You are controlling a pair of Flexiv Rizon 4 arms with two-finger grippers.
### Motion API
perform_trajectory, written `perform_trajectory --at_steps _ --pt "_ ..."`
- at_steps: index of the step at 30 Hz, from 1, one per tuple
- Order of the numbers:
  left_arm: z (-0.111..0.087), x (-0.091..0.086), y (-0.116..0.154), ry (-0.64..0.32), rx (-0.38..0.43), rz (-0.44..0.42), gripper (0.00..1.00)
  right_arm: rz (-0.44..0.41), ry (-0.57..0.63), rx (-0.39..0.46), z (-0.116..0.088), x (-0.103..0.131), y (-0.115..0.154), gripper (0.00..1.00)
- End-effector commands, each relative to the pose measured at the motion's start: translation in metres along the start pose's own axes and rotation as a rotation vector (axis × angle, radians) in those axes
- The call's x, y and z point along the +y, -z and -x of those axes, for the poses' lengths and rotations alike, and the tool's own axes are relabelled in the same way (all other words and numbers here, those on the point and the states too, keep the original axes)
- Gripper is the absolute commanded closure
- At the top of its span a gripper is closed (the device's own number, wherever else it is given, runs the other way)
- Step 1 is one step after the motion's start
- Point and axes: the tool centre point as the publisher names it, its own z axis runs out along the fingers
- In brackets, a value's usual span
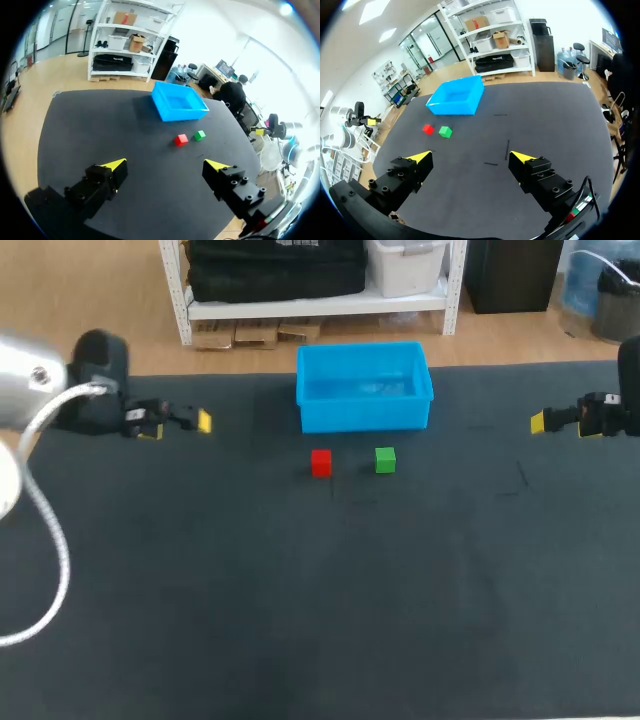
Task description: Use the left arm to pick the red cube and place it into the blue plastic box first, then use the right arm to grasp the green cube and put it into the same blue plastic box after the first action is fully finished.
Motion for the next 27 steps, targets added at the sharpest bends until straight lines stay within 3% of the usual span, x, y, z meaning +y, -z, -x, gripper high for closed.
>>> perform_trajectory --at_steps 1,5,7,9,27 --pt "0.023 -0.017 -0.037 -0.004 0.116 0.130 0.00 -0.001 0.000 0.001 0.000 0.000 0.000 0.00" --pt "0.024 -0.027 -0.054 0.023 0.157 0.096 0.00 -0.001 0.000 0.001 0.000 0.000 0.000 0.00" --pt "0.024 -0.030 -0.060 0.014 0.161 0.119 0.00 -0.001 0.000 0.001 0.000 0.000 0.000 0.00" --pt "0.024 -0.033 -0.063 0.014 0.175 0.069 0.00 -0.001 0.000 0.001 0.000 0.000 0.000 0.00" --pt "0.024 -0.034 -0.064 0.005 0.187 0.075 0.00 -0.001 0.000 0.001 0.000 0.000 0.000 0.00"
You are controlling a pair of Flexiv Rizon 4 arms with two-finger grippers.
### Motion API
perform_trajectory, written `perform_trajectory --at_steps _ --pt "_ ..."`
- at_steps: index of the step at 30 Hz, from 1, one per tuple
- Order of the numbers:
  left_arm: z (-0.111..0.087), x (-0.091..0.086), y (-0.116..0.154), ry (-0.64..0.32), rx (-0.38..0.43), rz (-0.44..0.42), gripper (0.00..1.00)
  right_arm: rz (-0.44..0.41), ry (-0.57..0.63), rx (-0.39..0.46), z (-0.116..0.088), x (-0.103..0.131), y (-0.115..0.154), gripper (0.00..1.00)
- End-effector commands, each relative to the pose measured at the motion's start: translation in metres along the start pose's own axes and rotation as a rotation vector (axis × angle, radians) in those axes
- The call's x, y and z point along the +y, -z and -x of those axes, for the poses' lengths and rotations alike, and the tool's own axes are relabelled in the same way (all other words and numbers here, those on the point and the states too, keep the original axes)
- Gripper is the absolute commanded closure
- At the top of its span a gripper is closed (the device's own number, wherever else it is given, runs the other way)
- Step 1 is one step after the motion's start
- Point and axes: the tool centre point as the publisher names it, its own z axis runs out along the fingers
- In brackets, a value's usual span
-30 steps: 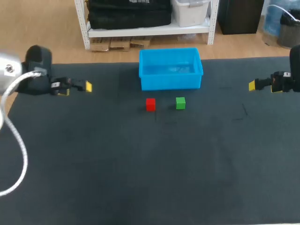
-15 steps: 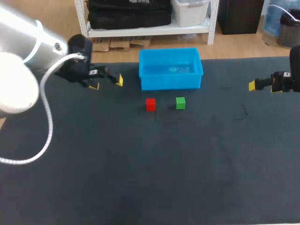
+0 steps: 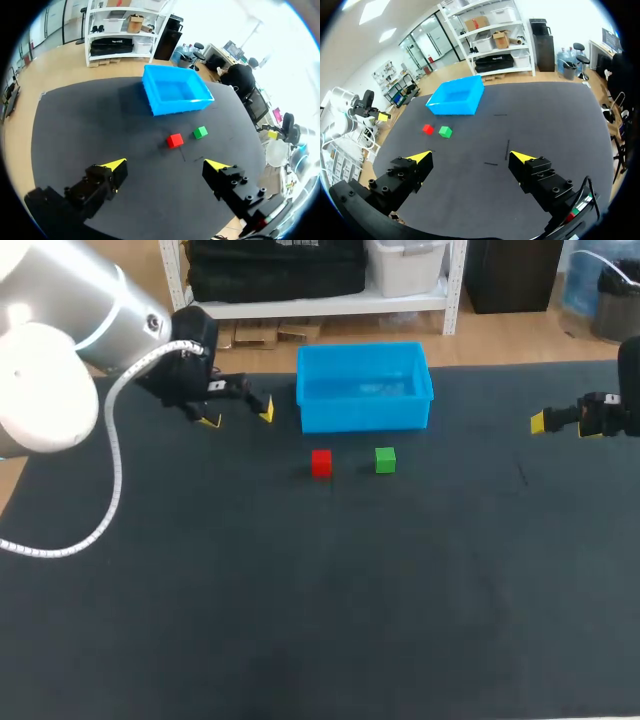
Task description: Use the left arm to pick the red cube and place it into the blue plastic box first, then use the right arm to grasp the green cube and put it into the same blue plastic box after the first action is fully finished.
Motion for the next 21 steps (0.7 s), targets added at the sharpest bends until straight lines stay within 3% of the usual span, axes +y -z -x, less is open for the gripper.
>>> perform_trajectory --at_steps 1,8,21 --pt "0.001 -0.001 0.000 0.002 0.001 0.006 0.00 -0.001 0.000 0.001 0.000 0.000 0.000 0.00" --pt "0.008 -0.005 -0.006 0.050 0.041 0.017 0.00 -0.001 0.000 0.001 0.000 0.000 0.000 0.00" --pt "0.032 -0.023 -0.042 0.100 0.179 0.212 0.00 -0.001 0.000 0.001 0.000 0.000 0.000 0.00"
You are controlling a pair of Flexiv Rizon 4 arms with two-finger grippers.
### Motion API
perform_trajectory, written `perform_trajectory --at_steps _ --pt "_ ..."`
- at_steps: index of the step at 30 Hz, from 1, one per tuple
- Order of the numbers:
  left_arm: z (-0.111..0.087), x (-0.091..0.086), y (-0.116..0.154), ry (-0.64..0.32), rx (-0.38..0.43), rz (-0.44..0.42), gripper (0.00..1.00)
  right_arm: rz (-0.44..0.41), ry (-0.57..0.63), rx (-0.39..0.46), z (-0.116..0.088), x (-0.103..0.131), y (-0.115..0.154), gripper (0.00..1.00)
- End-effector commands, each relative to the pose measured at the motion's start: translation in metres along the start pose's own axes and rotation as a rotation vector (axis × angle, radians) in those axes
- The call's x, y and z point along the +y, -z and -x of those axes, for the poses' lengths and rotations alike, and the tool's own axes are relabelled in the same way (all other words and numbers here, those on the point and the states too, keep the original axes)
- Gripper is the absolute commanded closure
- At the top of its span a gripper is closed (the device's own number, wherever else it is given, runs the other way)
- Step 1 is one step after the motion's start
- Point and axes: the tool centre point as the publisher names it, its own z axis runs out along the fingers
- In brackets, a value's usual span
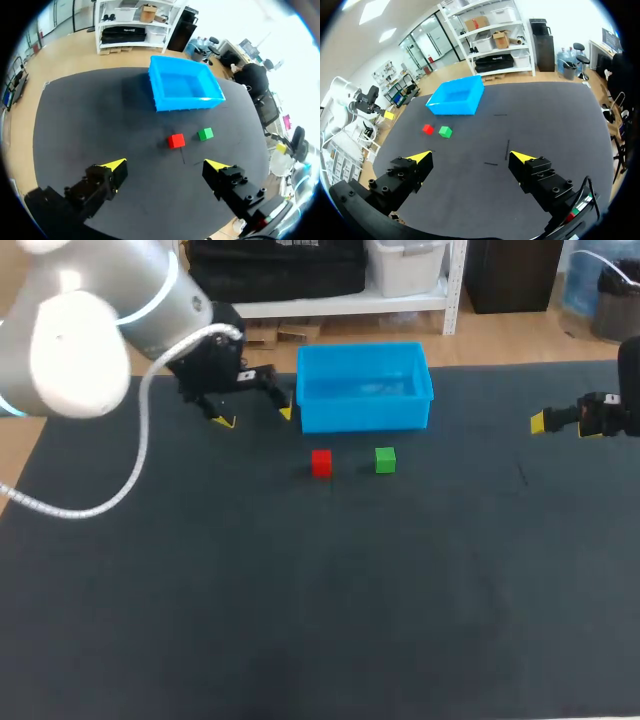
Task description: Use the left arm to pick the red cube and place it into the blue plastic box first, then use the right arm to grasp the green cube and put it into the same blue plastic box after the first action is fully finished.
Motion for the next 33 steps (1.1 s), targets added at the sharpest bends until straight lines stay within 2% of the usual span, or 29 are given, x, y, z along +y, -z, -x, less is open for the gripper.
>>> perform_trajectory --at_steps 1,6,12,25,33 --pt "0.020 -0.013 -0.017 0.010 0.079 0.109 0.00 -0.001 0.000 0.001 0.000 0.000 0.000 0.00" --pt "0.019 -0.017 -0.029 0.036 0.099 0.166 0.00 -0.001 0.000 0.001 0.000 0.000 0.000 0.00" --pt "0.013 -0.019 -0.042 0.077 0.117 0.181 0.00 -0.001 0.000 0.001 0.000 0.000 0.000 0.00" --pt "0.013 -0.033 -0.066 0.074 0.118 0.201 0.00 -0.001 0.000 0.001 0.000 0.000 0.000 0.00" --pt "0.013 -0.038 -0.082 0.084 0.100 0.255 0.00 -0.001 0.000 0.001 0.000 0.000 0.000 0.00"
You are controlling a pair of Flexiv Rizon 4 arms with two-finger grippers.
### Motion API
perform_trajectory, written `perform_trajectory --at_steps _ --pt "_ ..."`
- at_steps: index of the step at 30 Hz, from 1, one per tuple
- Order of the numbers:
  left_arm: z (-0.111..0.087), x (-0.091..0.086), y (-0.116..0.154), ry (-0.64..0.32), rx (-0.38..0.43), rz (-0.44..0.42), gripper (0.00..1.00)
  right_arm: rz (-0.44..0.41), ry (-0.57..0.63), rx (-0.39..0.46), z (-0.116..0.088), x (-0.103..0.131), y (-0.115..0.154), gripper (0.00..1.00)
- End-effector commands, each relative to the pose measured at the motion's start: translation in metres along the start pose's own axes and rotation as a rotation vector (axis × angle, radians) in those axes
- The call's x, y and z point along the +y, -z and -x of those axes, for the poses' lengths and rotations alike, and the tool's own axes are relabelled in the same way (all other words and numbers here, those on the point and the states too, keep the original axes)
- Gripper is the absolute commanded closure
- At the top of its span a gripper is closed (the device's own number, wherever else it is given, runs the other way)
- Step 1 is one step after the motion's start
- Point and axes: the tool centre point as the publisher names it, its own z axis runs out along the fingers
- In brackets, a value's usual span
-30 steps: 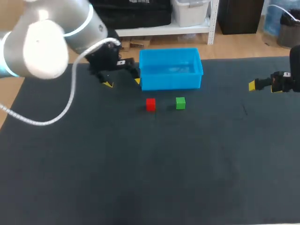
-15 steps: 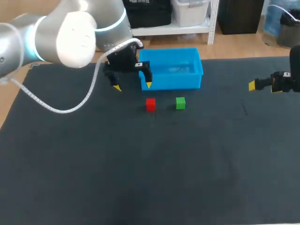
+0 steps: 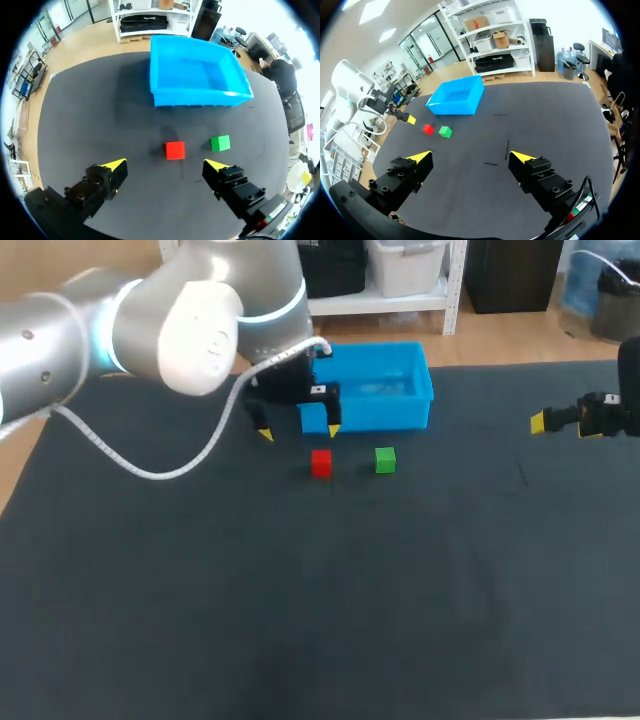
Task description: Use the left arm to pick the red cube and place it into the blue plastic box first, then use the right arm to grasp the green cube and put it into the same blue plastic box after the first action is fully finished.
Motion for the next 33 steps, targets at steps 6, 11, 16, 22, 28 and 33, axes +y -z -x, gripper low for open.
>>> perform_trajectory --at_steps 6,11,16,22,28,33 --pt "0.006 -0.013 -0.021 0.004 0.016 0.012 0.00 -0.001 0.000 0.001 0.000 0.000 0.000 0.00" --pt "0.008 -0.014 -0.029 0.015 0.021 0.025 0.00 -0.001 0.000 0.001 0.000 0.000 0.000 0.00" --pt "0.009 -0.012 -0.038 0.020 0.032 0.049 0.00 -0.001 0.000 0.001 0.000 0.000 0.000 0.00" --pt "0.008 -0.010 -0.054 0.026 0.052 0.074 0.00 -0.001 0.000 0.001 0.000 0.000 0.000 0.00" --pt "0.006 -0.009 -0.066 0.039 0.068 0.072 0.00 -0.001 0.000 0.001 0.000 0.000 0.000 0.00" --pt "0.006 -0.008 -0.069 0.042 0.066 0.071 0.00 -0.001 0.000 0.001 0.000 0.000 0.000 0.00"
